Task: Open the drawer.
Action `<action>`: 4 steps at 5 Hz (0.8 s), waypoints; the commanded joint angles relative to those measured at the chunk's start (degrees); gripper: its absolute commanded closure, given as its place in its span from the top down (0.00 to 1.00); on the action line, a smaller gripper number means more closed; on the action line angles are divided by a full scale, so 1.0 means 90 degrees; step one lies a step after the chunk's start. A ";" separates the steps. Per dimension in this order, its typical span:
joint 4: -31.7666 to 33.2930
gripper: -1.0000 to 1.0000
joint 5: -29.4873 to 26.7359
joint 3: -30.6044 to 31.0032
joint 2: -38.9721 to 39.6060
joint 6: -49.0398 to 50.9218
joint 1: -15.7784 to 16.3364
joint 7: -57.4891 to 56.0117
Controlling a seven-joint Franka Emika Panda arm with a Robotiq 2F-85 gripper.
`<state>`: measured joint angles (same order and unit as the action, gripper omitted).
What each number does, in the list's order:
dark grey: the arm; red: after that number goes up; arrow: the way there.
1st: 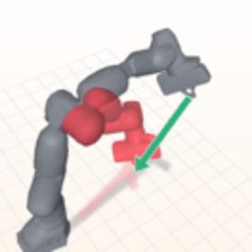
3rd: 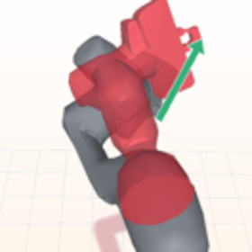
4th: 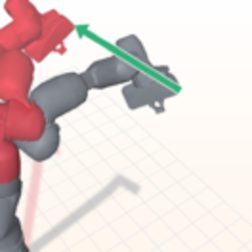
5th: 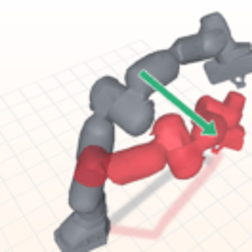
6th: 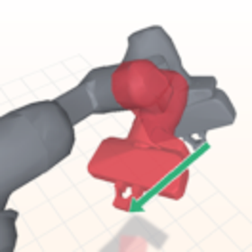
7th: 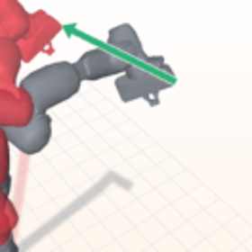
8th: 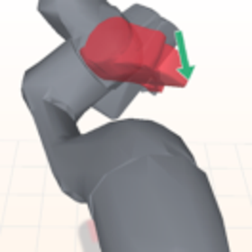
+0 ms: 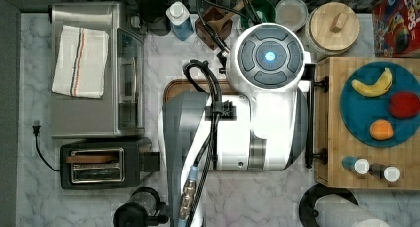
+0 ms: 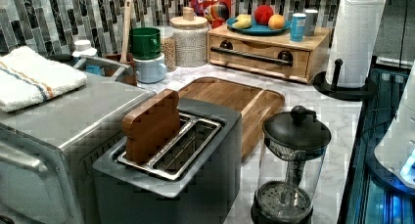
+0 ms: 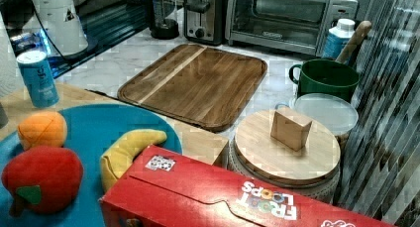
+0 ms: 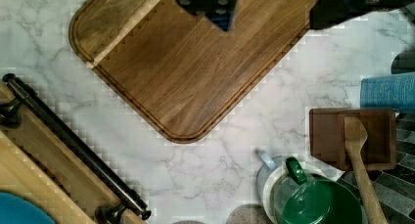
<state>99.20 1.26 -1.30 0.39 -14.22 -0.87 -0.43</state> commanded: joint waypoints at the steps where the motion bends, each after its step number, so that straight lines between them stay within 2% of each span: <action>1: -0.0059 1.00 0.0001 0.0005 0.0008 -0.0004 0.0004 -0.0011; 2: -0.0059 1.00 0.0001 0.0004 0.0008 -0.0004 0.0005 -0.0011; 3: 0.0252 1.00 0.0060 -0.0070 -0.0134 -0.0174 -0.0058 -0.0612; 4: 0.0914 1.00 0.0375 -0.0147 -0.0375 -0.0590 -0.0182 -0.1493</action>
<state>101.44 4.66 -1.65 1.31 -17.26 -1.78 -6.29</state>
